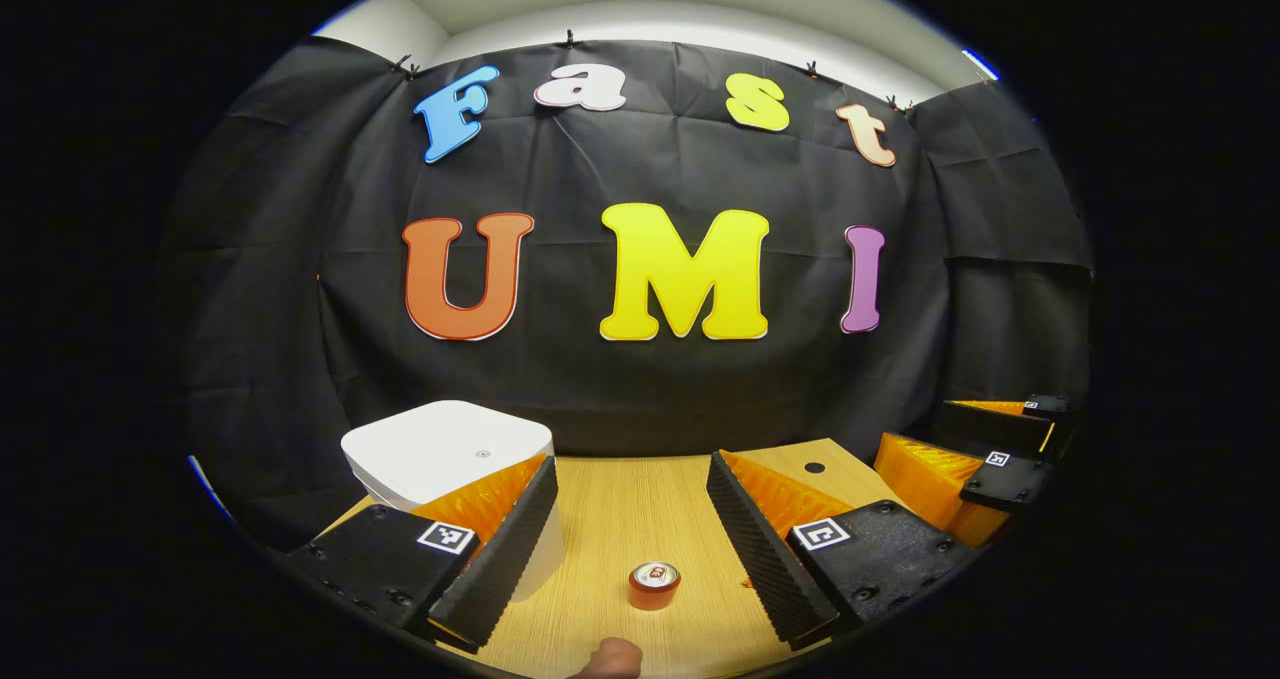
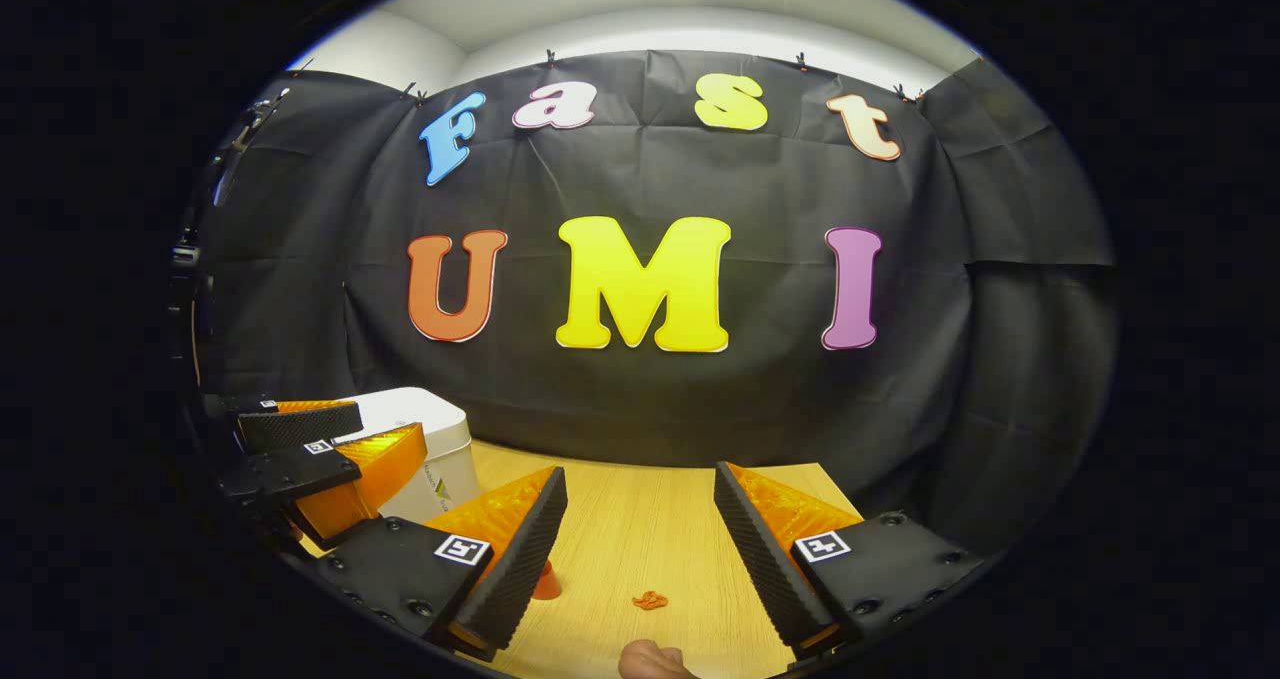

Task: Press the lid of the desktop garbage bin to open it, pick up the crumpled paper on the desktop and throw it into the bin, then pick up the pop can on the desktop and drop it into the bin, and finally close the garbage bin lid.

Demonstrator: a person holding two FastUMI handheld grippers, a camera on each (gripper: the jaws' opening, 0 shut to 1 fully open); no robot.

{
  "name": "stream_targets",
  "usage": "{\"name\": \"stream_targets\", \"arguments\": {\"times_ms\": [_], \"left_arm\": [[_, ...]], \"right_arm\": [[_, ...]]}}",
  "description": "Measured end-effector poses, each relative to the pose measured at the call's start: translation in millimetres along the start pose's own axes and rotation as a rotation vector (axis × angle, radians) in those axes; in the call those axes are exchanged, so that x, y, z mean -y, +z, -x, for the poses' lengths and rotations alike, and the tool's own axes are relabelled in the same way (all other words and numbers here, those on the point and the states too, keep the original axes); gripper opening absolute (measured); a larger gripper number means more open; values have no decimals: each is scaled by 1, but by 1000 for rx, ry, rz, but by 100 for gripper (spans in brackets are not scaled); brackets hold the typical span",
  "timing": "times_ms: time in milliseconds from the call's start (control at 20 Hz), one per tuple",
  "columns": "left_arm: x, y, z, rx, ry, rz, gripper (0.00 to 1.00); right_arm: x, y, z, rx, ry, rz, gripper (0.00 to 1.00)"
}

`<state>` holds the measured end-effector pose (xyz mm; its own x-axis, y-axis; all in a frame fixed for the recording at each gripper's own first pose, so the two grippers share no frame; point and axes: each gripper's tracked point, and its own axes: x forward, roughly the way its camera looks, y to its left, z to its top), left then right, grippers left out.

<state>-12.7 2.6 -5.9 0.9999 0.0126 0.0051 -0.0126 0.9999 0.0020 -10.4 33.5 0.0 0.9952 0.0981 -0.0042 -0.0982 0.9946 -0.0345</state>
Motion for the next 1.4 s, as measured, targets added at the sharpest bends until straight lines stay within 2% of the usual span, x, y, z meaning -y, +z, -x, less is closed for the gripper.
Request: {"name": "stream_targets", "arguments": {"times_ms": [500, 750, 950, 1000, 1100, 1250, 1400], "left_arm": [[1, -16, 13, -32, 6, 6, 99], [-15, -20, 5, -52, 49, -1, 100], [-25, -16, -10, -63, 67, 39, 94], [-28, -12, -16, -55, 75, 51, 72], [-40, -6, -26, -39, 110, 50, 58], [-54, -3, -43, -32, 137, 44, 52], [-65, 0, -57, -26, 138, 52, 38]], "right_arm": [[-1, -17, 13, -43, 12, 20, 93], [3, -26, 13, -70, 11, 15, 94], [3, -30, 8, -92, 20, 8, 93], [3, -29, 5, -93, 20, 8, 94], [3, -28, -2, -93, 19, 8, 94], [3, -28, -16, -98, 14, 8, 94], [-2, -27, -29, -103, 18, 17, 94]]}}
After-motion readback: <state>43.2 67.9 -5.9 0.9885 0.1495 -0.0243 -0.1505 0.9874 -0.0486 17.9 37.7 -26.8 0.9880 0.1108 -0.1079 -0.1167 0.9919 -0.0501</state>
